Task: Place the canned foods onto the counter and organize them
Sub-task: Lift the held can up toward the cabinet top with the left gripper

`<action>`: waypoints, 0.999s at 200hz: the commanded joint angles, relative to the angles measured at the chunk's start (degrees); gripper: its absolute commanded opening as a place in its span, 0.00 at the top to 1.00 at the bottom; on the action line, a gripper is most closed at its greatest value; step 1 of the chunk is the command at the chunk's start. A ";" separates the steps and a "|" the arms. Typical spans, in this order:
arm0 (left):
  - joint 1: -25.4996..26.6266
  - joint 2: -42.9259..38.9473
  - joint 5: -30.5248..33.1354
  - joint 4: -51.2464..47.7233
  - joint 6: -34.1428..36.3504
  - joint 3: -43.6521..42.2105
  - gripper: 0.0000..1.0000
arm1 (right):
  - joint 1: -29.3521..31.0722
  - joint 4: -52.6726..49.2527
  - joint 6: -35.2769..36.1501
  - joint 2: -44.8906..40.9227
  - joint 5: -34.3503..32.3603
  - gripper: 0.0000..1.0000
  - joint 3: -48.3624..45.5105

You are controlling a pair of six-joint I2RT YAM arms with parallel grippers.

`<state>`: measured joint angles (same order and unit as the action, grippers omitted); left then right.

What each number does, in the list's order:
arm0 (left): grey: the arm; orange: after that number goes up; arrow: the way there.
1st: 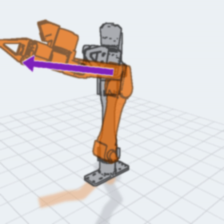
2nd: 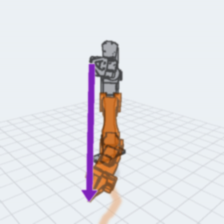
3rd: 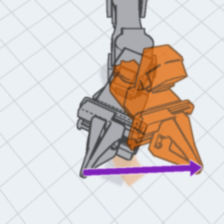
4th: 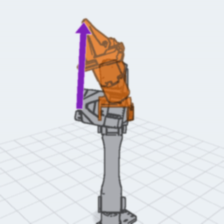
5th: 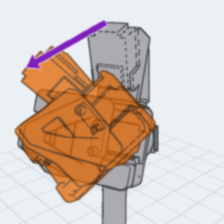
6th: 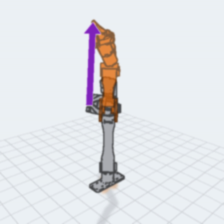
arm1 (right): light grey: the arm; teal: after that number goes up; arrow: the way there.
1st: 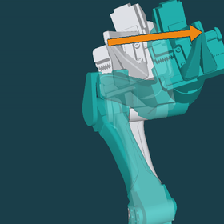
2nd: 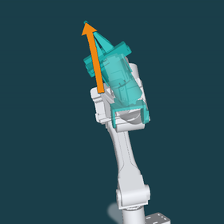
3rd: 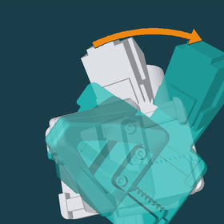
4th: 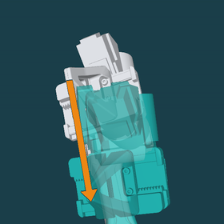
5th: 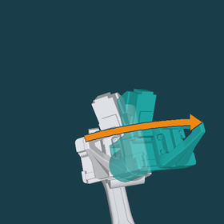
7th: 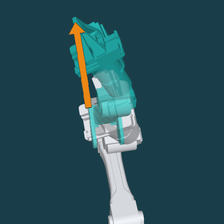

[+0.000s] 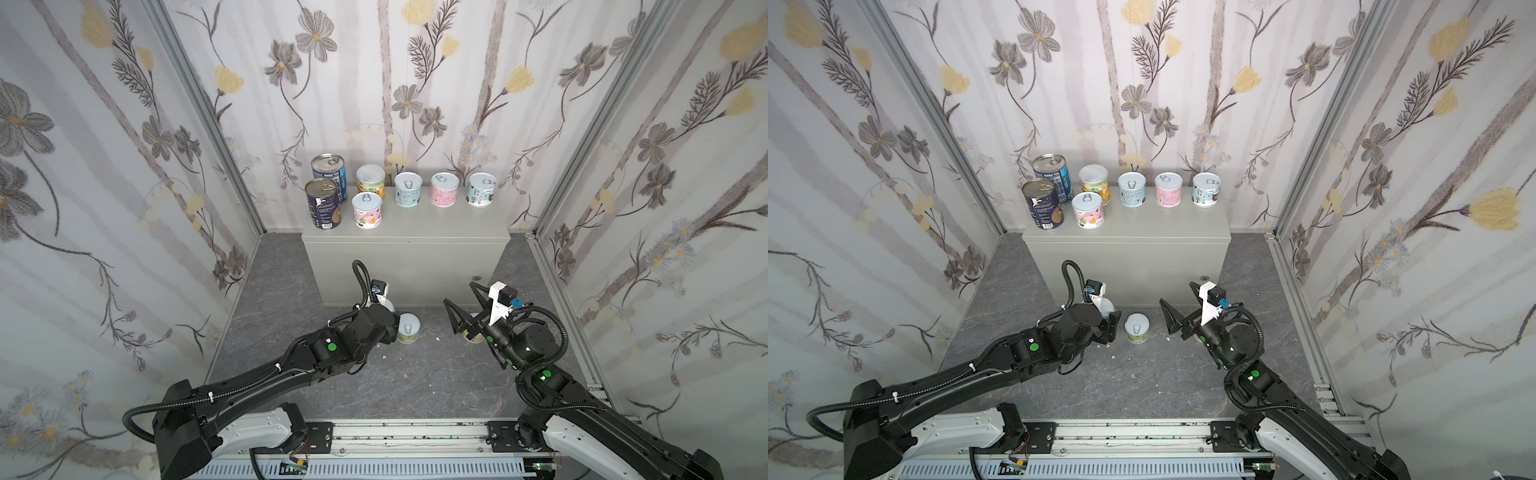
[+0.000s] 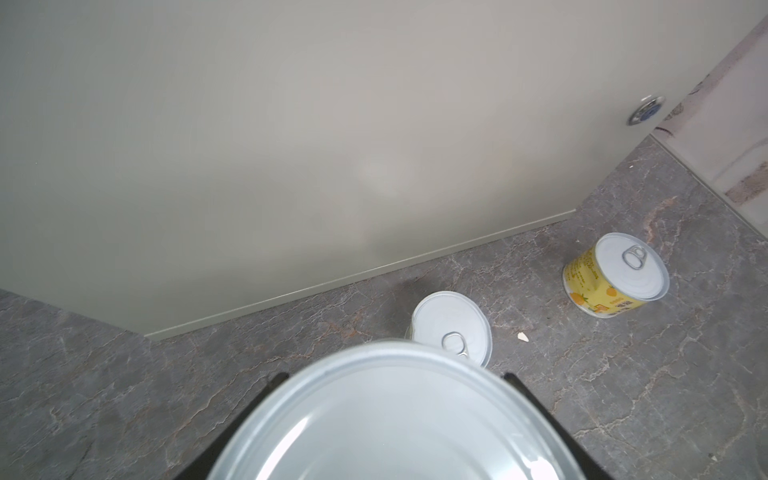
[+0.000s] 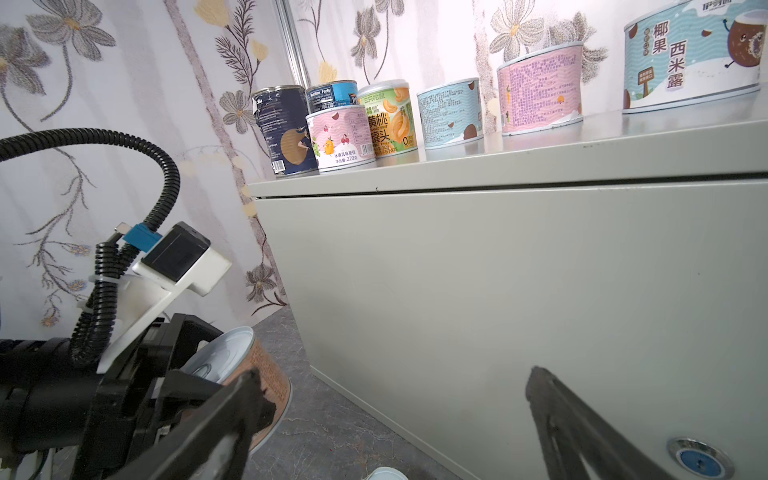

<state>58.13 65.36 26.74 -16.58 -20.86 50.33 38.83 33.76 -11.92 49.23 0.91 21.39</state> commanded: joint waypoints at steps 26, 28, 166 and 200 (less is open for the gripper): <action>2.02 2.74 0.33 3.69 3.27 4.32 1.00 | 0.05 1.49 -0.91 -1.86 -2.05 0.00 -1.30; 2.13 2.81 0.31 3.89 3.46 4.38 1.00 | 0.03 1.53 -0.91 -1.95 -2.16 0.00 -1.38; 3.74 8.44 -3.60 5.11 10.87 20.71 1.00 | -0.04 1.01 0.58 -9.88 -7.01 0.00 -2.79; 3.74 10.07 -4.62 3.04 12.87 25.51 1.00 | -0.02 0.79 1.90 -11.43 -7.73 0.00 -3.02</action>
<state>61.84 74.87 22.57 -14.63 -10.44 73.14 38.76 33.69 -11.57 38.41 -5.58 18.63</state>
